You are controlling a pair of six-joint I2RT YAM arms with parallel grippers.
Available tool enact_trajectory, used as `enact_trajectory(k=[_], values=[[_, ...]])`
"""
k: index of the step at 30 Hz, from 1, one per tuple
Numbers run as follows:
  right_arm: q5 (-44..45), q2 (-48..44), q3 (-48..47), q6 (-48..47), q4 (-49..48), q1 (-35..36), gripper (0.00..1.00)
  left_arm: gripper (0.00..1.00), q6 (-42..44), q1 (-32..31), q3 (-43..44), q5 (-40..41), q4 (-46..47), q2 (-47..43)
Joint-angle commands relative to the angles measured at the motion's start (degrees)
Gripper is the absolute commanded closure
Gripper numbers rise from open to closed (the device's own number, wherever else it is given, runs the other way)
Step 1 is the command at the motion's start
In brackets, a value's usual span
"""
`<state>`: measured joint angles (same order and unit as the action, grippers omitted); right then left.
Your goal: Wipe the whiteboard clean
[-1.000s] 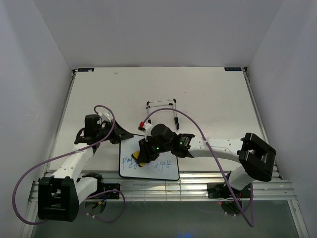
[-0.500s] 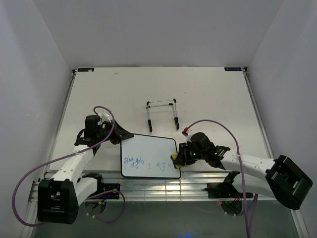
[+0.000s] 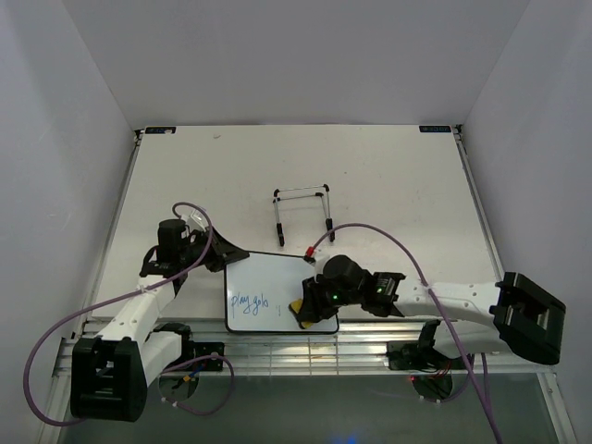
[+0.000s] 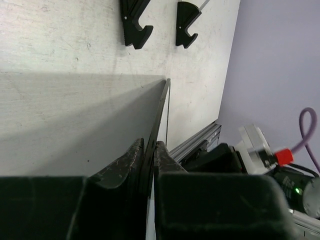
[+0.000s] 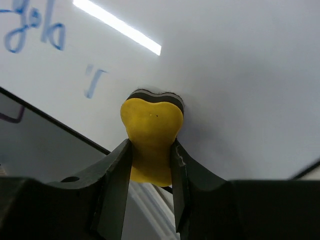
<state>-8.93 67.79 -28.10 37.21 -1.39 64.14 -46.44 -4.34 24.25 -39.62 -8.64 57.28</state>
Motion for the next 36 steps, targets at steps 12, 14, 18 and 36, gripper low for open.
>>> enact_trajectory(k=[12,14,18,36], values=[[3.7,12.8,-14.6,-0.5,-1.2,7.9,0.71,1.0,0.1,-0.1,-2.3,10.6,-3.0,-0.6],[5.1,10.5,-9.6,0.2,0.1,5.3,0.71,1.0,0.3,-0.1,-2.2,10.6,-3.0,-0.6],[7.8,3.0,-1.2,0.3,4.6,-1.3,0.7,1.0,0.0,-0.1,-2.5,10.5,-2.8,-0.8],[0.8,7.9,-10.7,-0.7,0.4,2.9,0.69,1.0,-2.6,-0.5,-4.7,10.4,-0.6,-2.6]])
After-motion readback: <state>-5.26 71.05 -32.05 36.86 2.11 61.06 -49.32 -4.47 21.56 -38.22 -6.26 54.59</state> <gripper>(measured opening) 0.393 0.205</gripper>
